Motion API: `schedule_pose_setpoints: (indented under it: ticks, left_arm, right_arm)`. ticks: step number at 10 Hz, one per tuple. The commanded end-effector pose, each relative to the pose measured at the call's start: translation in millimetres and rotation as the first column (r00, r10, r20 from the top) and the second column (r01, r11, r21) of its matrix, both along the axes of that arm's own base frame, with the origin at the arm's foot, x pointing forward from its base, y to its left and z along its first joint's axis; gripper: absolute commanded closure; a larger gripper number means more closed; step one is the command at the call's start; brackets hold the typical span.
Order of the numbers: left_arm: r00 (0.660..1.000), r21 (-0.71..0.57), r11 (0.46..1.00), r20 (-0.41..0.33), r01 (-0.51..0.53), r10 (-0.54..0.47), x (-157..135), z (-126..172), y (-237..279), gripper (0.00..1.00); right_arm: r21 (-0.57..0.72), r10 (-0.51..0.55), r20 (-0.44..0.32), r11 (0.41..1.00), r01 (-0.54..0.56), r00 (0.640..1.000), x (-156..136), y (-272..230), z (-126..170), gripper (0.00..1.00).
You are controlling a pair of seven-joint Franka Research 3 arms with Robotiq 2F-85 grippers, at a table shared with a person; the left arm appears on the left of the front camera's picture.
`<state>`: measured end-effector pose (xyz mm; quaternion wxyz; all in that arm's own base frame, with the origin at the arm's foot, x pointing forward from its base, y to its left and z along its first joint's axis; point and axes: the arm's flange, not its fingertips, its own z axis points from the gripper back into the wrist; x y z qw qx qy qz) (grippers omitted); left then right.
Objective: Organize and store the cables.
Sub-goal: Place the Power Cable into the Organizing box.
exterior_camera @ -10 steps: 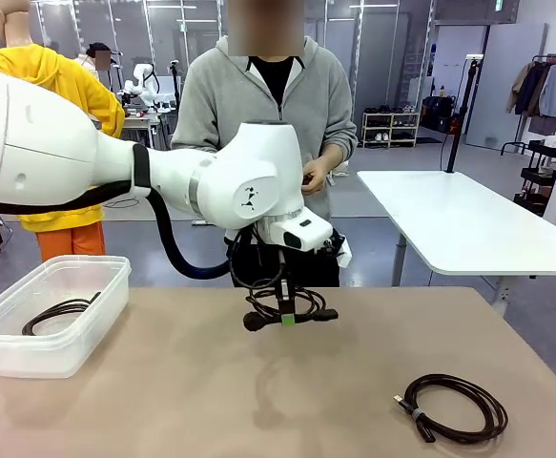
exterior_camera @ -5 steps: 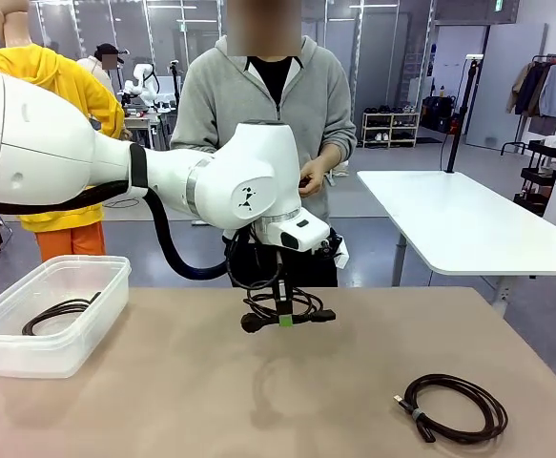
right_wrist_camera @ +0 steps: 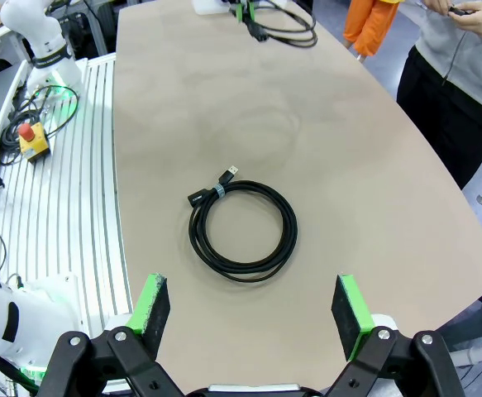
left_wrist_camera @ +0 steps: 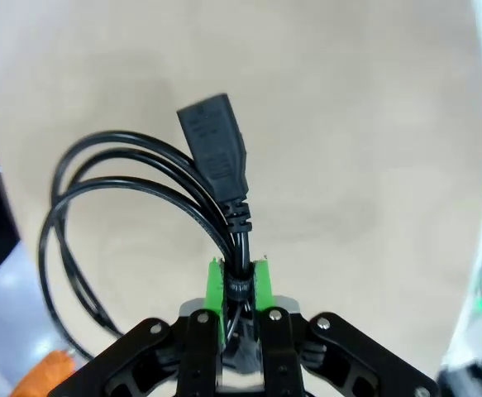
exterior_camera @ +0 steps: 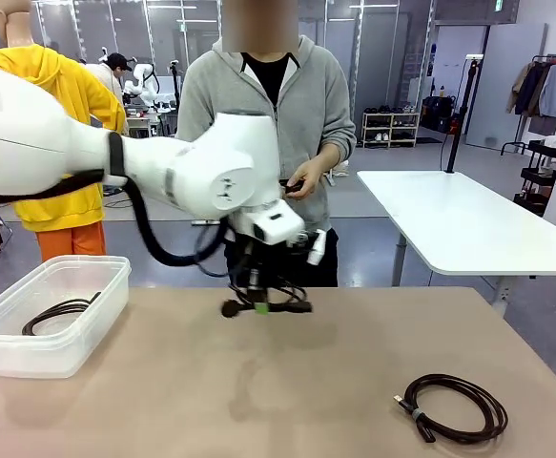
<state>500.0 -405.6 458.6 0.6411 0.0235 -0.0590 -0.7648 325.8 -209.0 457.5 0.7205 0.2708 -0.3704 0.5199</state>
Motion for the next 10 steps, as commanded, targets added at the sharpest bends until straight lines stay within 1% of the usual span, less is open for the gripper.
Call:
schedule_pose_setpoints:
  ticks: [1, 3, 5, 7, 9, 10]
  left_arm:
    - [0.985, 0.042, 0.993, 0.133, 0.109, -0.114, -24, 16, 72, 0.84]
    - [0.975, -0.005, 0.997, 0.212, 0.072, -0.069, -34, 42, 124, 0.84]
    - [0.950, -0.034, 0.998, 0.309, 0.052, -0.039, -41, 65, 177, 0.84]
    - [0.940, -0.050, 0.999, 0.339, -0.017, 0.033, -43, 74, 237, 0.84]
    - [0.914, 0.001, 0.993, 0.391, -0.120, 0.110, -37, 70, 278, 0.84]
    - [0.911, -0.021, 0.991, 0.391, -0.135, 0.132, -36, 69, 296, 0.84]
  right_arm:
    - [0.005, 0.001, 0.009, 1.000, -0.001, 1.000, -1, 0, 0, 0.00]
    - [0.005, 0.001, 0.009, 1.000, -0.001, 1.000, -1, 0, 0, 0.00]
    - [0.005, 0.001, 0.009, 1.000, -0.001, 1.000, -1, 0, 0, 0.00]
    - [0.005, 0.001, 0.009, 1.000, -0.001, 1.000, -1, 0, 0, 0.00]
    - [0.005, 0.001, 0.009, 1.000, -0.001, 1.000, -1, 0, 0, 0.00]
    - [0.005, 0.001, 0.009, 1.000, -0.001, 1.000, -1, 0, 0, 0.00]
